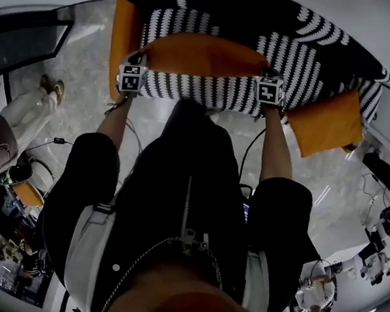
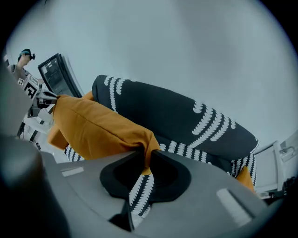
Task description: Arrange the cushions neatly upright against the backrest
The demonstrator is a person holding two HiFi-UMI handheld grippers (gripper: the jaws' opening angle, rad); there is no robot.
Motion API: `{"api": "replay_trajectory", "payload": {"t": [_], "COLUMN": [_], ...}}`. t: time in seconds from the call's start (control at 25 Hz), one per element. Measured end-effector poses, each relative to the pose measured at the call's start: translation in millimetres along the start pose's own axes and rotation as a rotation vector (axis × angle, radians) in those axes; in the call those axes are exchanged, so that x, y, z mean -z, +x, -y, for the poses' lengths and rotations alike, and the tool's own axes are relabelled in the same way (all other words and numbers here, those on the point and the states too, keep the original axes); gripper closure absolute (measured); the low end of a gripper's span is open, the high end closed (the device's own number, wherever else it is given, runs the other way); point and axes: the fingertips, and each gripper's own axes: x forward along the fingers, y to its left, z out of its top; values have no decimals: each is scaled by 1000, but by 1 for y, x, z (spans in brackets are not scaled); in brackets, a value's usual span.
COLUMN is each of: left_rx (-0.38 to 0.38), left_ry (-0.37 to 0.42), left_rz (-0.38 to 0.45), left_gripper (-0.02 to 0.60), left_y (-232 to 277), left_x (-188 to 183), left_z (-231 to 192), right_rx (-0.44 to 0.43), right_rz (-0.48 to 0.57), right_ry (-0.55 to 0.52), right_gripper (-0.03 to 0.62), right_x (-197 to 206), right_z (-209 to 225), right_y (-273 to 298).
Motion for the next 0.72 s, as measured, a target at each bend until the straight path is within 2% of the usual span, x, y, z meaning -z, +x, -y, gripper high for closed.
{"api": "replay_trajectory", "payload": {"t": [0.16,0.28,0.4,0.48,0.72], "left_rx": [15,12,13,22,7], "left_ry": [-28,20,73,73,69], "left_rz": [15,10,-5,-6,9], "left_gripper": [549,549,549,548,537], "left_y": [34,61,83,94,111], "left_x": [-55,-86,-103,-112,-130], "left_z": [-14,-30,-42,-48,-67], "right_rx": [7,23,42,67,71], "right_rz": [-4,-30,-18,-7,-22], "right_ry": [47,85,126,147,176], "right_gripper": [548,548,546,545,531], "right_x": [-42,-59,-80,-95,-120], "right_z": [25,36,43,52,56], "right_y": [18,33,45,50,65]}}
